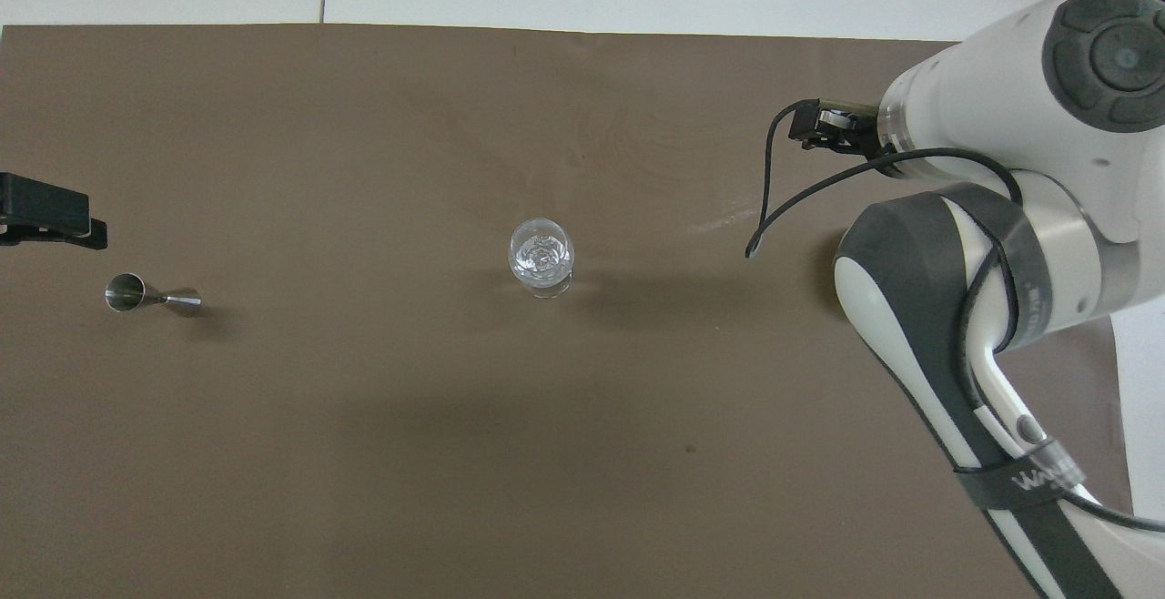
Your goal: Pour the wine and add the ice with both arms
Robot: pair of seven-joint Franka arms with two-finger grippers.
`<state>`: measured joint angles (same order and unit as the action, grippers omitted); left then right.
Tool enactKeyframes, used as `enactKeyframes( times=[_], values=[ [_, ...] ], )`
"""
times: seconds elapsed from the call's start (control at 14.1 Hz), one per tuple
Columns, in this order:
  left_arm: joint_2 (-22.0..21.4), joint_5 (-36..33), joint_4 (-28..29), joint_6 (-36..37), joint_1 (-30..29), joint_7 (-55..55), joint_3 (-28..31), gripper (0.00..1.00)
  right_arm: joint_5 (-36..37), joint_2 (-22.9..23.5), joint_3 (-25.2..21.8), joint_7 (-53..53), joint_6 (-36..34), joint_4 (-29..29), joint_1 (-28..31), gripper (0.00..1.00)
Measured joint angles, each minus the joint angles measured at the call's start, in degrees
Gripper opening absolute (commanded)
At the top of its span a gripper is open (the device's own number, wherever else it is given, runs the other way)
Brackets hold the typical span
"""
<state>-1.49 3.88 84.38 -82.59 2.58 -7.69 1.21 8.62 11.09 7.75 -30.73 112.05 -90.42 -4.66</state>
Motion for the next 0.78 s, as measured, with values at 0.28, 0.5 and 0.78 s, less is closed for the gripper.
enactKeyframes(
  times=[0.28,0.5,0.78],
  values=[
    [0.0,0.0,-0.1,0.8,-0.1,3.6,1.6,1.0,-4.2,-2.3,-4.3,8.3,-3.0,-0.2,0.1,1.0],
    [0.1,0.0,-0.6,1.2,-0.5,3.9,0.7,1.0,-6.7,-3.5,-6.6,12.5,-6.2,-0.3,0.0,1.0],
    [0.2,-0.1,-2.4,2.9,-1.7,3.9,-1.5,1.0,-8.5,-5.3,-10.5,20.3,-11.2,-0.4,0.0,1.0]
  ],
)
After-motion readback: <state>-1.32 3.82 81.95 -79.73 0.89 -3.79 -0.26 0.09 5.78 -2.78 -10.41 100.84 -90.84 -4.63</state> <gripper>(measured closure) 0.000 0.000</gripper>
